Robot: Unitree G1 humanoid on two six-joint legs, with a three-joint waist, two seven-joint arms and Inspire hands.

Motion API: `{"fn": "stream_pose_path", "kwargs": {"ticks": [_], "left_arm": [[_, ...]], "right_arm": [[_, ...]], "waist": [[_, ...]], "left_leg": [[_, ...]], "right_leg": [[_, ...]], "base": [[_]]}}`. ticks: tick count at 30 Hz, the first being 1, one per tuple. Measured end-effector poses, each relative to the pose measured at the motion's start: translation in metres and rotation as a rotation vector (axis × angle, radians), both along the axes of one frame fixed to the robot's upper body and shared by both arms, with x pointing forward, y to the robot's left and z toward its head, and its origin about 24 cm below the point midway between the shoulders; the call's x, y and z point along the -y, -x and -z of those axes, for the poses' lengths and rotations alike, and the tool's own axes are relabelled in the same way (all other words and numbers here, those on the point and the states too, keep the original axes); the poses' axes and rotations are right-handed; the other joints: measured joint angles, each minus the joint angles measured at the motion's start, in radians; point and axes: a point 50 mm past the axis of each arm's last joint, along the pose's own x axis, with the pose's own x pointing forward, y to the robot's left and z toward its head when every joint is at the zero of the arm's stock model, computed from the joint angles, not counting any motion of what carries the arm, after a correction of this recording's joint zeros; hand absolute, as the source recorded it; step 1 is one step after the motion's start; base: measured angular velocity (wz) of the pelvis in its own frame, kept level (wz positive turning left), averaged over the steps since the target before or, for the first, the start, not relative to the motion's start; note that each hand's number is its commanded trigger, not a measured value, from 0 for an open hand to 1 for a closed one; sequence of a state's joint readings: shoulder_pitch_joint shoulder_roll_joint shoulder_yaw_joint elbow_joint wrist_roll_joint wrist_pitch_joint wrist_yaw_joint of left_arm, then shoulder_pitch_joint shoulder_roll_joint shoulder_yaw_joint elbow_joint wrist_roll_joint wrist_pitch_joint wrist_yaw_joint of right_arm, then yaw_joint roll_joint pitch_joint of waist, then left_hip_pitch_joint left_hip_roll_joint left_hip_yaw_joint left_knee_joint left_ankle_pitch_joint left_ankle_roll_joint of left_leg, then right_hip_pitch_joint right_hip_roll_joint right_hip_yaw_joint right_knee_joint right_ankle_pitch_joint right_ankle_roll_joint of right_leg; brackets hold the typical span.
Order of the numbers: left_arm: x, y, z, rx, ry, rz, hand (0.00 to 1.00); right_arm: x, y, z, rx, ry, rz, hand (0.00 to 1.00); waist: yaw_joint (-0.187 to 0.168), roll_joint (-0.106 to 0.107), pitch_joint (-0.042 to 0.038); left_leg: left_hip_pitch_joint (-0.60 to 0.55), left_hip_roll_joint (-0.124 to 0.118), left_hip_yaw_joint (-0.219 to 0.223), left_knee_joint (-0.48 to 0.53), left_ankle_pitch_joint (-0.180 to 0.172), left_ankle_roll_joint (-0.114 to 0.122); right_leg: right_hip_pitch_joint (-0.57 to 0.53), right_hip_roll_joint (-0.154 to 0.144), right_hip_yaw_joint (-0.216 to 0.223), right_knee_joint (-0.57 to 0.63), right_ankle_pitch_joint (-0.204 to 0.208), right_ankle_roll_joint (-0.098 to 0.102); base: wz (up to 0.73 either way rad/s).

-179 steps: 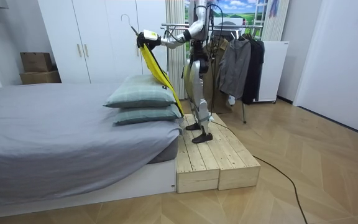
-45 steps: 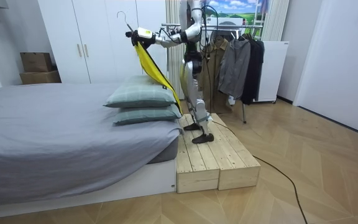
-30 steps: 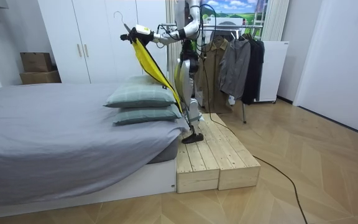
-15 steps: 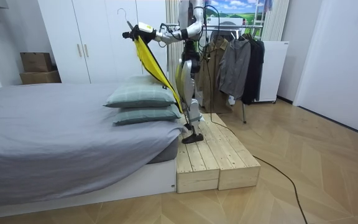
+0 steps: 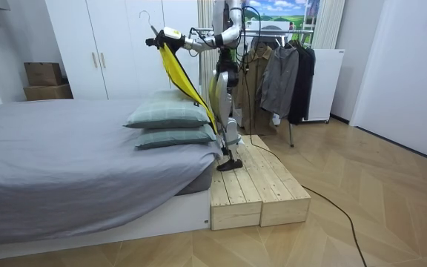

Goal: Hang clothes

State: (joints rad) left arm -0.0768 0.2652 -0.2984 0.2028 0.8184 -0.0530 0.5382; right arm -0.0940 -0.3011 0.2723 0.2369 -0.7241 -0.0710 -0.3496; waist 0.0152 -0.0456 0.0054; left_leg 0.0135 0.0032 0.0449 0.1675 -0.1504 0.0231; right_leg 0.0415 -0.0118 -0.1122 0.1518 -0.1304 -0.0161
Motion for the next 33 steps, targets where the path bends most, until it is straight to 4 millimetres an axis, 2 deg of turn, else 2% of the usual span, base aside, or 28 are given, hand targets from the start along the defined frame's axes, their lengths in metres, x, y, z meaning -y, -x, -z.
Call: {"fn": "stream_pose_path", "kwargs": {"ticks": [5,6,9,10,11,12,22,33], "left_arm": [[0.0,0.001,0.001,-0.006,-0.001,0.002,1.0],[0.0,0.001,0.002,-0.008,-0.001,0.001,1.0],[0.001,0.003,0.004,-0.016,0.001,0.0,1.0],[0.001,0.004,0.005,-0.019,0.003,-0.001,1.0],[0.001,0.004,0.005,-0.022,0.005,-0.002,1.0],[0.001,0.005,0.006,-0.025,0.007,-0.003,1.0],[0.002,0.009,0.01,-0.04,0.005,0.002,1.0],[0.002,0.01,0.011,-0.04,-0.021,0.007,1.0]], "right_arm": [[0.0,0.0,0.001,-0.017,-0.006,-0.005,0.0],[0.0,0.0,0.001,-0.022,-0.006,-0.006,0.06],[0.001,0.001,0.003,-0.028,0.001,-0.005,0.42],[0.001,0.001,0.003,-0.029,0.004,-0.005,0.6],[0.001,0.001,0.003,-0.029,0.005,-0.005,0.84],[0.001,0.002,0.004,-0.031,0.005,-0.005,1.0],[0.007,0.006,0.012,-0.064,-0.009,0.029,1.0],[0.007,0.008,0.015,-0.075,-0.026,0.049,1.0]], "waist": [[-0.01,0.004,0.0023],[-0.012,0.004,0.0025],[-0.013,0.003,0.0028],[-0.013,0.003,0.003],[-0.013,0.002,0.0033],[-0.013,0.001,0.004],[-0.012,-0.011,0.0058],[-0.013,-0.011,0.0055]], "left_leg": [[0.0,-0.001,0.0,-0.001,0.0,0.0],[0.0,-0.002,0.0,-0.001,0.0,0.0],[0.002,-0.002,0.001,-0.003,0.0,0.0],[0.004,-0.002,0.002,-0.004,0.0,0.0],[0.005,-0.002,0.003,-0.005,0.0,0.0],[0.006,-0.002,0.003,-0.006,0.0,0.0],[0.009,-0.009,0.004,-0.007,0.0,0.0],[0.008,-0.008,0.009,-0.006,0.0,0.001]], "right_leg": [[0.0,0.0,-0.001,-0.001,0.0,0.0],[0.001,0.001,-0.001,-0.001,0.0,0.0],[0.001,0.001,0.003,-0.001,0.0,0.0],[0.001,0.001,0.004,-0.001,-0.001,0.001],[0.001,0.001,0.005,-0.001,-0.001,0.001],[0.002,0.001,0.006,-0.001,-0.003,0.001],[0.003,-0.001,0.02,-0.001,-0.006,0.003],[0.001,0.0,0.024,-0.001,-0.006,0.004]], "base": [[0.0],[0.0],[0.0],[0.0],[0.0],[0.0],[0.0],[0.0]]}}
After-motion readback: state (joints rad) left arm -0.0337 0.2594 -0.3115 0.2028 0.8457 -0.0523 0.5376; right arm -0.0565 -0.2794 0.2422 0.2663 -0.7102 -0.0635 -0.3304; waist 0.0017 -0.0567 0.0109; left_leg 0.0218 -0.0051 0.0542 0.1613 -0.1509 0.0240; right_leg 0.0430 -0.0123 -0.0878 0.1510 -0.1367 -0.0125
